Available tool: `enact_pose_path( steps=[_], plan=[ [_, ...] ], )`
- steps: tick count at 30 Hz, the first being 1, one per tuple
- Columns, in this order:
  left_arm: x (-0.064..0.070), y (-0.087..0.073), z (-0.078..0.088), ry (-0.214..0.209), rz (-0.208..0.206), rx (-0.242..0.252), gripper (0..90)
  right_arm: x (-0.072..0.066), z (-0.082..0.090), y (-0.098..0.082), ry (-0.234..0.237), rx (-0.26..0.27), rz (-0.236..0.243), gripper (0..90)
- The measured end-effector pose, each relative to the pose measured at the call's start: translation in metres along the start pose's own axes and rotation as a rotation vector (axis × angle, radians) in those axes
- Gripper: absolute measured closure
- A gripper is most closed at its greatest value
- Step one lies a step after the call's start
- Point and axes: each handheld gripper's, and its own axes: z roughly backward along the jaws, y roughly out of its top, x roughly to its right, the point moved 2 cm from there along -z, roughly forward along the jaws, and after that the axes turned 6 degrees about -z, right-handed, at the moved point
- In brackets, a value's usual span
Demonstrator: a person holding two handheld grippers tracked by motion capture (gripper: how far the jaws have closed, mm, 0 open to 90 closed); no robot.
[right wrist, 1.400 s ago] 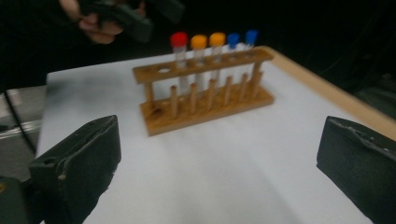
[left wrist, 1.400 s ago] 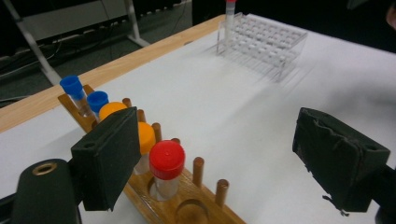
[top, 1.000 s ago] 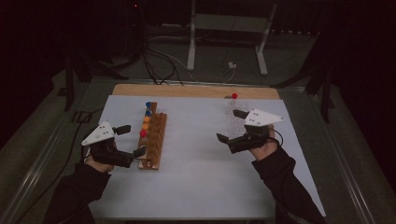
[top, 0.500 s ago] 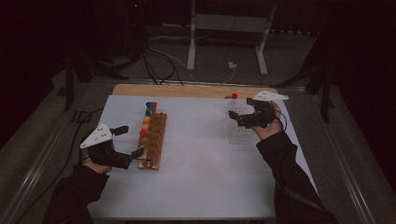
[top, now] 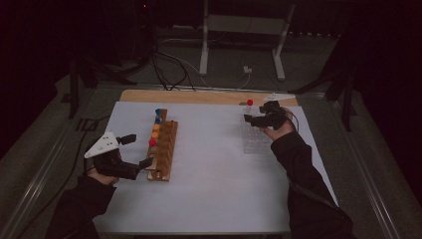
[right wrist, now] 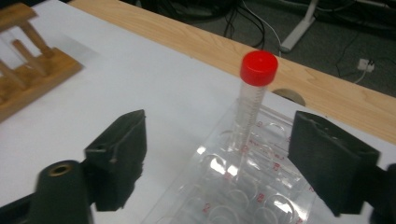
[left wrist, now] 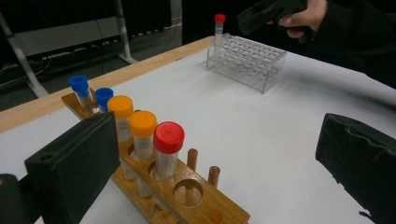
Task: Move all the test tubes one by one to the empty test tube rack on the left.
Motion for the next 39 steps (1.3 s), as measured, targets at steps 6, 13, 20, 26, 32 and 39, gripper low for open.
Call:
enact_pose_path(
  steps=[6, 13, 20, 26, 32, 39],
  plan=[
    [0.000, 0.000, 0.000, 0.002, -0.002, -0.003, 0.5, 0.008, -0.010, 0.003, -0.006, -0.025, -0.023, 37.2],
    [0.000, 0.000, 0.001, 0.005, -0.003, -0.001, 0.5, 0.014, -0.022, 0.007, -0.017, -0.070, -0.048, 47.5],
    [0.000, 0.000, 0.000, -0.002, -0.003, -0.005, 0.6, 0.019, -0.033, 0.010, -0.054, -0.090, -0.044, 54.4],
    [0.000, 0.000, 0.000, 0.001, -0.006, -0.008, 0.6, 0.019, -0.042, 0.010, -0.076, -0.124, -0.017, 58.5],
    [0.000, -0.001, 0.000, 0.000, -0.004, -0.010, 0.5, 0.017, -0.046, 0.011, -0.080, -0.126, -0.010, 65.3],
    [0.000, -0.001, -0.001, -0.002, -0.004, -0.021, 0.6, 0.016, -0.047, 0.013, -0.077, -0.133, -0.005, 74.3]
  ],
)
